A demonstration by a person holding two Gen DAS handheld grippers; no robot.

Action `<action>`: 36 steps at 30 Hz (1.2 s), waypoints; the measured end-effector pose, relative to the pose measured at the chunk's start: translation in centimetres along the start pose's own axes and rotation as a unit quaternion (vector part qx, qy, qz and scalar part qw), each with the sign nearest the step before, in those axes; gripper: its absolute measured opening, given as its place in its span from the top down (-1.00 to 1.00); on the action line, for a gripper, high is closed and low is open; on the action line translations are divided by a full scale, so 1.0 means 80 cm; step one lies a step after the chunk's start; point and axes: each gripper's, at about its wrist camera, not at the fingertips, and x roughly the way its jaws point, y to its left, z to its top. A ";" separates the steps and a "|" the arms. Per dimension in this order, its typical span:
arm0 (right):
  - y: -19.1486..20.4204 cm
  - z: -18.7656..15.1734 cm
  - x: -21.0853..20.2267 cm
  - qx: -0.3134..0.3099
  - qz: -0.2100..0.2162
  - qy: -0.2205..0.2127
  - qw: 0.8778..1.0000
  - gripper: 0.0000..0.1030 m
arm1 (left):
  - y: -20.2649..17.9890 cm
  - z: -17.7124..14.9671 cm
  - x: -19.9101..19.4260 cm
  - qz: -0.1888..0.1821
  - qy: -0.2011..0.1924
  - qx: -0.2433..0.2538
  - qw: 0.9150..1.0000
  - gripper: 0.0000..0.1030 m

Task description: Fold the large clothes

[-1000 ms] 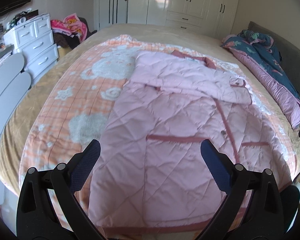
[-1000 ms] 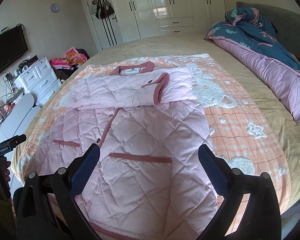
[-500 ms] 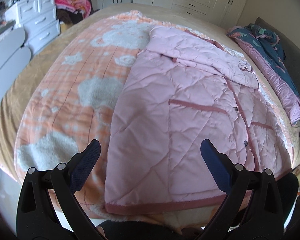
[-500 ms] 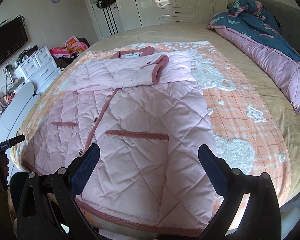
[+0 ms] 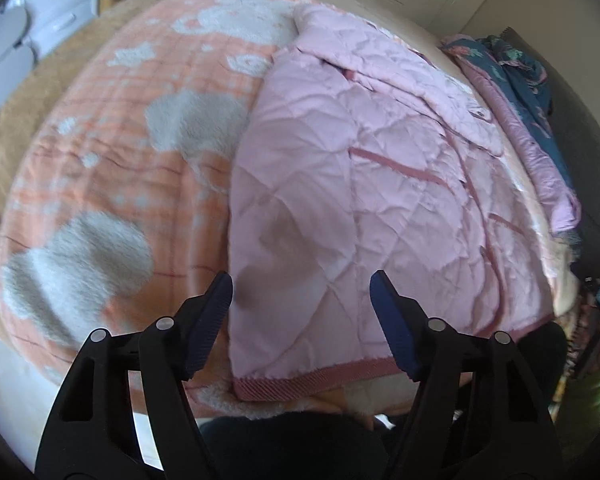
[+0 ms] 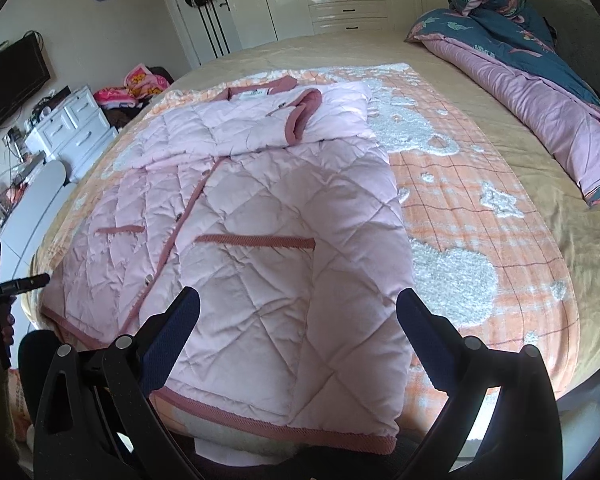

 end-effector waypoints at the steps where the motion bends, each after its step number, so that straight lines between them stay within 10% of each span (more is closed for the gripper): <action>1: -0.001 -0.002 0.001 -0.004 -0.002 0.007 1.000 -0.90 | 0.001 0.000 0.003 -0.004 0.007 -0.002 1.000 -0.23; 25: -0.060 -0.049 0.079 0.057 0.116 0.239 0.962 -0.88 | -0.015 0.005 0.062 0.034 0.090 0.062 0.994 -0.60; 36: -0.041 -0.045 0.058 0.000 0.105 0.163 0.981 0.37 | -0.021 -0.004 0.056 0.050 0.083 0.070 0.993 -0.27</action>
